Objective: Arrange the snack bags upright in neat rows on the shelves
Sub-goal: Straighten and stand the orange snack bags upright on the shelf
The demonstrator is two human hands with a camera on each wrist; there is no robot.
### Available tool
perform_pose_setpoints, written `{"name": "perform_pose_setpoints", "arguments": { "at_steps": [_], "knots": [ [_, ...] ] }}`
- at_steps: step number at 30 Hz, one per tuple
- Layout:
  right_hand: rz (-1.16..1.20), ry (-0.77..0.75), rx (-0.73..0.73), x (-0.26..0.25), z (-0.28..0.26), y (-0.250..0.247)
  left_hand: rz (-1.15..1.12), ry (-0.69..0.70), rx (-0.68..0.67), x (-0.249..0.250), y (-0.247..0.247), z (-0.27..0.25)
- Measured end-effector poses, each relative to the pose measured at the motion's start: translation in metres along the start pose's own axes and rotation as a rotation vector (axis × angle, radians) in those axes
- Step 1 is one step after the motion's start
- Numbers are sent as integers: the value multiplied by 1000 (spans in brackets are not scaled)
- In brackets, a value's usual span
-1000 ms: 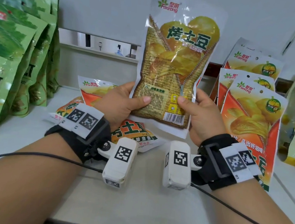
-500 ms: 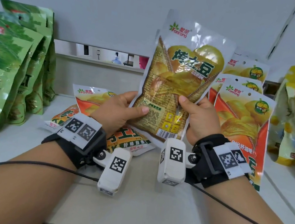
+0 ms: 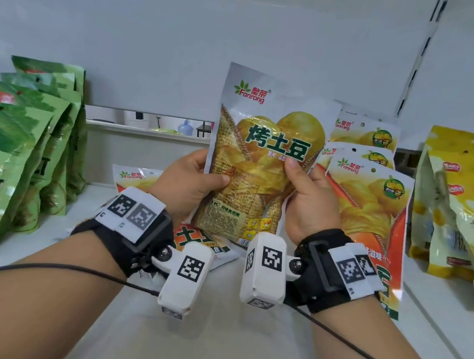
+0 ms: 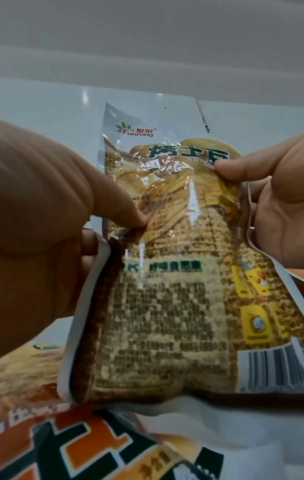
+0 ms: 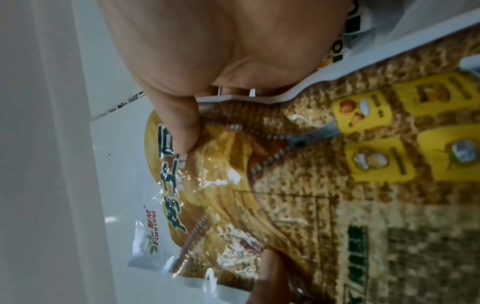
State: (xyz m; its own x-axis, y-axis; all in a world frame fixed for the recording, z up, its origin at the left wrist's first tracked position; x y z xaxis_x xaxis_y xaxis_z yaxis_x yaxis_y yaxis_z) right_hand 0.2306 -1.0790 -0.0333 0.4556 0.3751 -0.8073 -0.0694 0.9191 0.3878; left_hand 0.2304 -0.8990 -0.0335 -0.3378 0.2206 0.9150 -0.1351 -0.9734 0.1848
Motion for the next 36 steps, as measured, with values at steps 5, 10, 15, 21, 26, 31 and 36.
{"name": "perform_pose_setpoints", "arguments": {
  "at_steps": [5, 10, 15, 21, 26, 31, 36],
  "knots": [
    [8, 7, -26, -4, -2, 3, -213, -41, -36, 16, 18, -3],
    [-2, 16, -86, -8, -6, 9, -269, 0, 6, 40, 26, 3],
    [24, 26, -67, -8, -8, 10, -173, 60, 34, 42, 23, 3],
    [-192, 55, 134, -5, -9, -1, -173, 87, 99, 44, 19, 0],
    [-371, 49, 93, -5, -10, -1, -62, 159, 158, 58, 19, -7],
    [-483, 27, -216, 0, -22, 24, -220, 98, 125, 63, 28, -15],
    [-551, 28, -320, 8, -30, 37, -217, 16, -65, 66, 35, -23]
  ]
}}
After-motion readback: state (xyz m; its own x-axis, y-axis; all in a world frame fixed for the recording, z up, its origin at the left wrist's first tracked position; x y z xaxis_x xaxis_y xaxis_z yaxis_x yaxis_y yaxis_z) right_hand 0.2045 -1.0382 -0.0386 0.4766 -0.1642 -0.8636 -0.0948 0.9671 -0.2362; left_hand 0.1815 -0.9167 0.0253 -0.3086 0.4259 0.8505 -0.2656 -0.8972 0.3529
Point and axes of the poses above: each hand's wrist, its own z-axis towards the middle knuckle, its own y-axis out of the palm, x = y × z, the point moved 4 cm from there along z, towards the middle knuckle, and after that the axes turned 11 degrees about -z, right-handed, at the moved point
